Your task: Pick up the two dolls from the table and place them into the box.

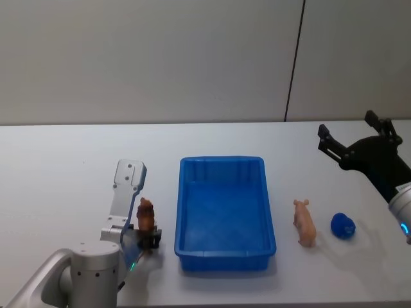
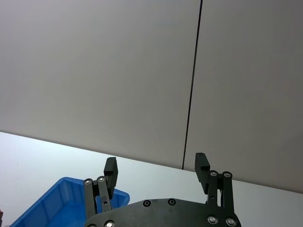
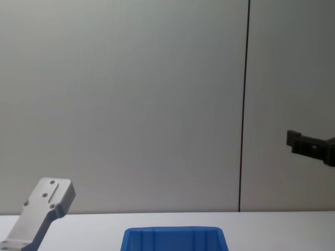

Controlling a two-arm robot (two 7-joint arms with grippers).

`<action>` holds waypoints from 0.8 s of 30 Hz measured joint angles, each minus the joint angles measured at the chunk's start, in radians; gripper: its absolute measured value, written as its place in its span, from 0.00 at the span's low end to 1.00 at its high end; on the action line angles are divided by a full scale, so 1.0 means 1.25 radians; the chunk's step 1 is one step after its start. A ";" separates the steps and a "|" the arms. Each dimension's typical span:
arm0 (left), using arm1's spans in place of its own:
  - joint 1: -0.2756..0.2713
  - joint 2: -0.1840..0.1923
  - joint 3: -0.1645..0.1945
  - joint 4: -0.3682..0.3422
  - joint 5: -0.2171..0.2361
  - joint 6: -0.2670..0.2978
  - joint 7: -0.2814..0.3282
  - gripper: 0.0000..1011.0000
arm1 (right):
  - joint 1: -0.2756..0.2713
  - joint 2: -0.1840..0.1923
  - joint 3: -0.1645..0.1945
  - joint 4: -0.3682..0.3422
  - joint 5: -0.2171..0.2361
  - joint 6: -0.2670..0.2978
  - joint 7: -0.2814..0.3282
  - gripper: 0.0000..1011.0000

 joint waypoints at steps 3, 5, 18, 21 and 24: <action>0.000 -0.001 -0.001 0.001 0.007 0.003 0.000 0.50 | 0.000 0.000 0.000 0.000 0.000 0.000 0.000 0.99; 0.000 -0.001 -0.002 0.000 0.013 0.005 0.001 0.44 | 0.000 0.000 0.000 0.000 0.000 0.000 0.000 0.99; 0.002 0.009 -0.005 -0.045 0.082 -0.018 -0.012 0.35 | 0.000 0.000 0.000 0.000 0.000 0.000 0.000 0.99; 0.002 0.014 -0.006 -0.062 0.106 -0.036 -0.027 0.35 | 0.000 0.000 0.000 0.000 0.000 0.000 0.000 0.99; 0.002 0.016 -0.007 -0.071 0.122 -0.050 -0.038 0.35 | 0.000 0.000 0.000 0.000 0.000 0.000 0.000 0.99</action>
